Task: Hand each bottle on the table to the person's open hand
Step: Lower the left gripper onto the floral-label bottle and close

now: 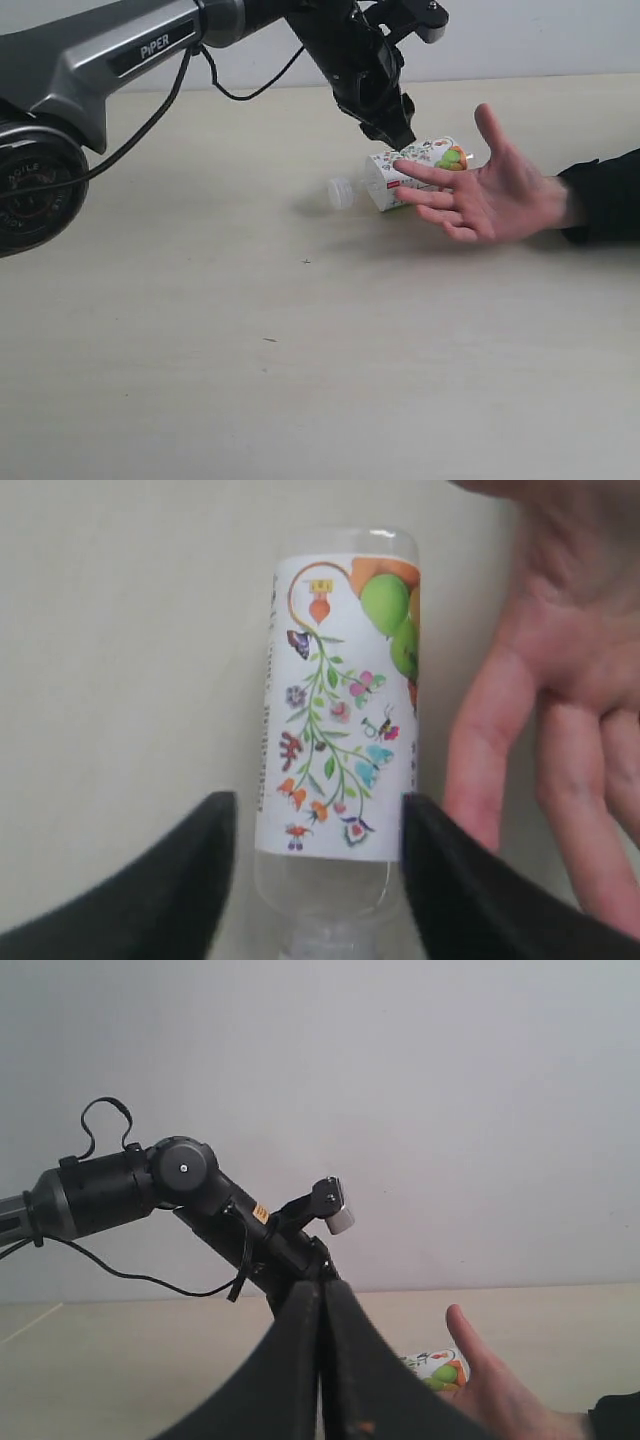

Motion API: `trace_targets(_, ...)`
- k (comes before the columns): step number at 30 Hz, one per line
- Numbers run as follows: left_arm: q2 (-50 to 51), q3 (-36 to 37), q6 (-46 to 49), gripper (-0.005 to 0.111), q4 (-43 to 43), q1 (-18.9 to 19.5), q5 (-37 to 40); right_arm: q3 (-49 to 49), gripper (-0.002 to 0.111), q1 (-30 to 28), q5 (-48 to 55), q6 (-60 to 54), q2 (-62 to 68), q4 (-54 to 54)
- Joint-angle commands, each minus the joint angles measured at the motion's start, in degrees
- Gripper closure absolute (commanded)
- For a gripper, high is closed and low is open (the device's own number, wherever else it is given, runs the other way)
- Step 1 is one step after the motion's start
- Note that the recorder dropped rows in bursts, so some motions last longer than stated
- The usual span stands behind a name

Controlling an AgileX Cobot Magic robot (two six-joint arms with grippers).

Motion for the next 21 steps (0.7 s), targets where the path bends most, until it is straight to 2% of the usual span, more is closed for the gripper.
trace_targets(1, 0.6, -0.6, -0.2, 0.033, 0.6, -1.3, -3.9, 0.3, 0.108, -0.2, -0.1, -0.1, -0.3, 0.3)
trace_targets(5, 1.2, -0.6, -0.2, 0.034, 4.2, -2.6, -5.6, 0.3, 0.108, -0.2, -0.1, -0.1, -0.3, 0.3)
trace_targets(21, 1.3, -0.6, -4.3, 0.034, 5.0, -2.6, -6.8, 0.3, 0.108, -0.2, -0.1, -0.1, -0.3, 0.3)
